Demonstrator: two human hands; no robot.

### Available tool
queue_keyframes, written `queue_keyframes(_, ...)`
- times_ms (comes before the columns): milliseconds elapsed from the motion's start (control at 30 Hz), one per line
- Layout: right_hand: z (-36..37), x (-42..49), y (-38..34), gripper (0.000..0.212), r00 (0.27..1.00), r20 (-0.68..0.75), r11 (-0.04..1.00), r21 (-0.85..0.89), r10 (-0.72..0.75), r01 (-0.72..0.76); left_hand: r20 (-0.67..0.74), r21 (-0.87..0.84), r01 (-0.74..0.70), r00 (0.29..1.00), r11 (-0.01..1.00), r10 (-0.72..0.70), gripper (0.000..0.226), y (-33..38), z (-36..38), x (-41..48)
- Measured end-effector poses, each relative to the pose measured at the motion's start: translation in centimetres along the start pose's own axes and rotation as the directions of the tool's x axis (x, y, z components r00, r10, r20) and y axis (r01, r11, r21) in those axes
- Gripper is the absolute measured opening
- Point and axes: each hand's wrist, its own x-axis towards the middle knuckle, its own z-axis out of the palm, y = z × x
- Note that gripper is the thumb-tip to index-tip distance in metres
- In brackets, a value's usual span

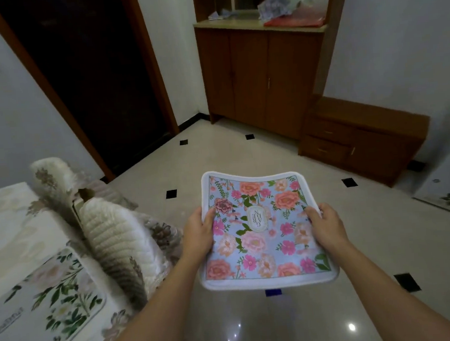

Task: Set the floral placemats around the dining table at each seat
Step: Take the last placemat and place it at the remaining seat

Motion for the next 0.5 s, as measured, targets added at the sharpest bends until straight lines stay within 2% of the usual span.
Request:
queue_keyframes(167, 1.5, 5.8, -2.2, 0.020, 0.995, 0.101, 0.999, -0.015, -0.027, 0.028, -0.046, -0.018, 0.074, 0.996, 0.997, -0.075, 0.029, 0.5, 0.4, 4.3)
queue_keyframes(400, 6.0, 12.3, -4.6, 0.019, 0.982, 0.178, 0.997, -0.035, -0.065, 0.072, -0.116, -0.038, 0.076, 0.990, 0.996, -0.080, 0.025, 0.0, -0.4, 9.7)
queue_keyframes(500, 8.1, 15.3, -6.2, 0.017, 0.978, 0.183, 0.989, -0.091, -0.102, 0.120, -0.176, 0.013, 0.082, 0.981, 0.997, -0.078, 0.022, -0.8, -0.5, 13.1)
